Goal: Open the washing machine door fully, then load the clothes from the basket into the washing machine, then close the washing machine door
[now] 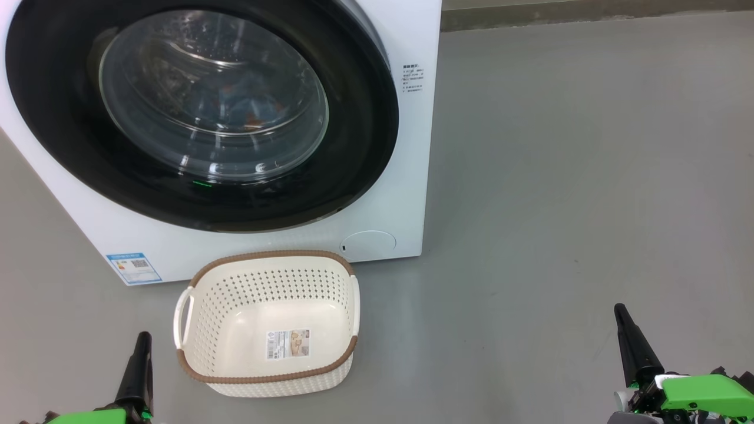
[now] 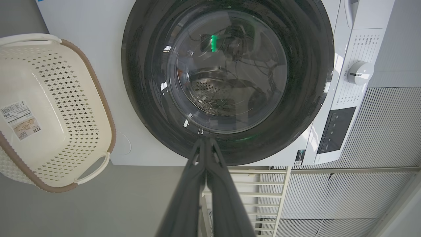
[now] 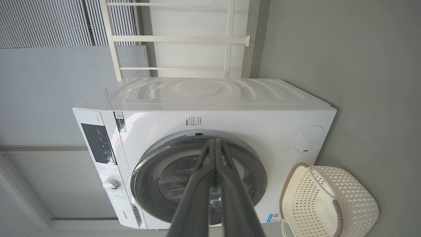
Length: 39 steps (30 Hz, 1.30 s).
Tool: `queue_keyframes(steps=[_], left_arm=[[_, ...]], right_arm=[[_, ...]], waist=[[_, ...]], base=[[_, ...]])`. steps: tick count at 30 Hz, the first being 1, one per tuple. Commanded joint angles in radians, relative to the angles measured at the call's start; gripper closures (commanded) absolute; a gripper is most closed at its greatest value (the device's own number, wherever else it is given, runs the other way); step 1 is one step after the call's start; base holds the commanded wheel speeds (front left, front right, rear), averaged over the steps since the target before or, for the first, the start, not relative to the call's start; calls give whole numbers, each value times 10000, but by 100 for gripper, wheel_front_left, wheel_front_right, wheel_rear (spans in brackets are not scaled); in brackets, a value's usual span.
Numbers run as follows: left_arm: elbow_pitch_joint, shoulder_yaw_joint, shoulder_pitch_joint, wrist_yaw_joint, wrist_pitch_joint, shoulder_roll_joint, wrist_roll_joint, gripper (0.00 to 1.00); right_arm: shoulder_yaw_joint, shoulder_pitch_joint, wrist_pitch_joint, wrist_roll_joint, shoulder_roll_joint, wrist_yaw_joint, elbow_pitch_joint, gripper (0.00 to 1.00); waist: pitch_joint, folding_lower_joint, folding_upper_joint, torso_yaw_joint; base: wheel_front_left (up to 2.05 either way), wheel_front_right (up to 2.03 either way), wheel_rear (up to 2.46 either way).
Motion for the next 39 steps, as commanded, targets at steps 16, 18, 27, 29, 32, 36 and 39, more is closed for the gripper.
queue_keyframes(steps=[16,18,27,29,32,36,39], left_arm=[[-181,381,-402,-105,78,102,35,100],[-181,385,-402,-105,82,99,39,100],[-180,402,-404,-105,95,88,53,100],[-180,406,-404,-105,99,85,56,100],[-180,412,-405,-105,103,81,61,100],[-179,419,-405,-105,109,76,67,100],[-179,425,-406,-106,113,72,71,100]], right_arm=[[140,-428,87,-68,-5,16,-241,100],[135,-428,90,-72,-1,16,-241,100],[118,-430,105,-87,11,16,-240,100],[113,-430,108,-90,14,16,-240,100],[107,-431,113,-95,18,16,-239,100],[99,-432,119,-102,24,16,-239,100],[94,-432,124,-107,28,16,-239,100]], waist=[[0,0,0,0],[0,0,0,0],[0,0,0,0],[0,0,0,0],[0,0,0,0],[0,0,0,0],[0,0,0,0]], base=[[0,0,0],[0,0,0],[0,0,0],[0,0,0],[0,0,0],[0,0,0],[0,0,0]])
